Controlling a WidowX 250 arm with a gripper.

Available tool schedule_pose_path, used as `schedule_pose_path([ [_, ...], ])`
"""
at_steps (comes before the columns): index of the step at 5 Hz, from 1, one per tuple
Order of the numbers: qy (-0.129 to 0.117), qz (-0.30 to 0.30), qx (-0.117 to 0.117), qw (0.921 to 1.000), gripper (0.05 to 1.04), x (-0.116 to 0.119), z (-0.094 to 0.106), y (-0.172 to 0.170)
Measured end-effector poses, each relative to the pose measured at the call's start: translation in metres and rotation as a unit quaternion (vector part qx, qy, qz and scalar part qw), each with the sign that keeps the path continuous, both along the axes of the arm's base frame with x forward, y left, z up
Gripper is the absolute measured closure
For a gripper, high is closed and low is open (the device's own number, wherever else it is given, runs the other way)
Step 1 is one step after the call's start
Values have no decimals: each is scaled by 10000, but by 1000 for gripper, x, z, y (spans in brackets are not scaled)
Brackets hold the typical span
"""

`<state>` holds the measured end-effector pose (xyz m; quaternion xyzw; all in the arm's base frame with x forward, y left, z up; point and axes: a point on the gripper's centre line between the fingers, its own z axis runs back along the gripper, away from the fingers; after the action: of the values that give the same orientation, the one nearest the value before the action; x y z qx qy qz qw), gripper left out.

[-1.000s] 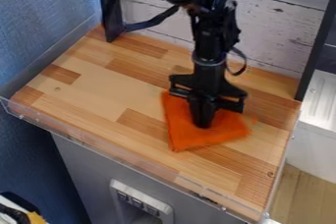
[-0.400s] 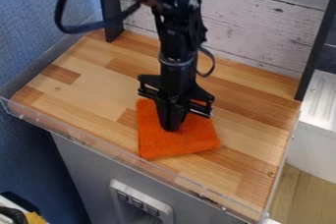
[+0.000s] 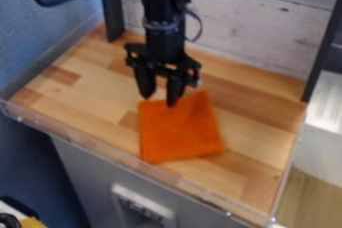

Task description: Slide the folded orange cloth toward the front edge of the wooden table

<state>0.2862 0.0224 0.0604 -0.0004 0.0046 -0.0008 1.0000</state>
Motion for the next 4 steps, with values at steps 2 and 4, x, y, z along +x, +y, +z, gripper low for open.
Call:
schedule_pose_path([
  [2,-272,-12,4,9996,83,28,37,35],
  [4,-204,-75,-34,9998,83,49,49,51],
])
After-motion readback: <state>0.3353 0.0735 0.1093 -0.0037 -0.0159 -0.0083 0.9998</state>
